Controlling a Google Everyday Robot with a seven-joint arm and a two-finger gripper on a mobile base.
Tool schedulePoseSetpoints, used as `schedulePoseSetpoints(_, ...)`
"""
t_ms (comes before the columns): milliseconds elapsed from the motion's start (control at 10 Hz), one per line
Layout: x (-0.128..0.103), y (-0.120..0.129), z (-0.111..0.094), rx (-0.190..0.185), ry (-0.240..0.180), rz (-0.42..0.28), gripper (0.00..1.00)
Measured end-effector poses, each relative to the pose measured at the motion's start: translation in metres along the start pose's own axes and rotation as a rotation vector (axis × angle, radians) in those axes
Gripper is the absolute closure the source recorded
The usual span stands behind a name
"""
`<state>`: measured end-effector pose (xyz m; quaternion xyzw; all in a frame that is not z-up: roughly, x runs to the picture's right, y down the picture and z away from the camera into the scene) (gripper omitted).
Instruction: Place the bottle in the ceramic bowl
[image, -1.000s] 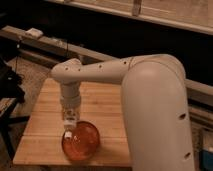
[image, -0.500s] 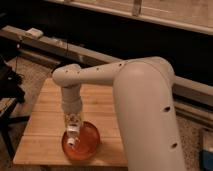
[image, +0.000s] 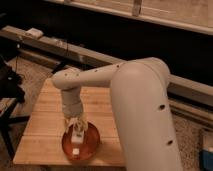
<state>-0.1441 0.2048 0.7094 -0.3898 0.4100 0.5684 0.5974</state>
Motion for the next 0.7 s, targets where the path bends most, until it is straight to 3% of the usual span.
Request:
schedulePoseSetpoints(200,0.001,-0.0033,0.0031,0.006,0.013,0.005,0.2)
schedulePoseSetpoints(700,-0.0033,-0.0025,0.0036,-0.008,-0.003,0.003,0.2)
